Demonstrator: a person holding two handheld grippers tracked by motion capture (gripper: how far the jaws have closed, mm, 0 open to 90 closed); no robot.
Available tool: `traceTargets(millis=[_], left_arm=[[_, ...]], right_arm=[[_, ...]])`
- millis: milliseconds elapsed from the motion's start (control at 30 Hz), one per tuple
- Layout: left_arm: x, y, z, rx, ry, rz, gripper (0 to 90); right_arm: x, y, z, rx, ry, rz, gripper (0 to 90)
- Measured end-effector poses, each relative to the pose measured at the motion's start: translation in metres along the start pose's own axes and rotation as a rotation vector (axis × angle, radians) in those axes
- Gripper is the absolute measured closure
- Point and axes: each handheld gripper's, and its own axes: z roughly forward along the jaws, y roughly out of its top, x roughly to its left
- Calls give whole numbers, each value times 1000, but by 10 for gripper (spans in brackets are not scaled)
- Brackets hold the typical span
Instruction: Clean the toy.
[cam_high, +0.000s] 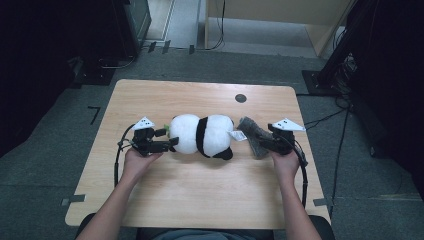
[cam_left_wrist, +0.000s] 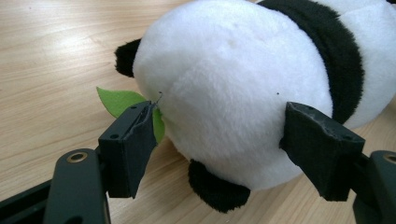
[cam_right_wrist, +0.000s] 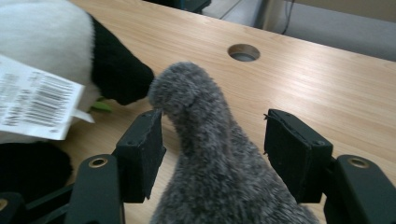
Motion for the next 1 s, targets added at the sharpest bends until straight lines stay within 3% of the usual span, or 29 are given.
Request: traceTargets(millis=[133,433,533,633,867,1000], left_arm=[[0,-1,1,3,-8,-2,255],[-2,0,0,-1,-17,15,257],[-4,1,2,-1,-29,33,254],[-7,1,6,-7,-15,53,235],[-6,3,13,4,-27,13,170],[-8,3,12,4,-25,23,181]], right_arm=[[-4,-5,7,0,9,22,392],[-2,-14,35,61,17,26,495],[-1,-16,39,74,33,32,527],[0,-17,42,99,31,16,585],[-3,-19,48,147,25,26,710],[-4,-19,49,158,26,44,755]])
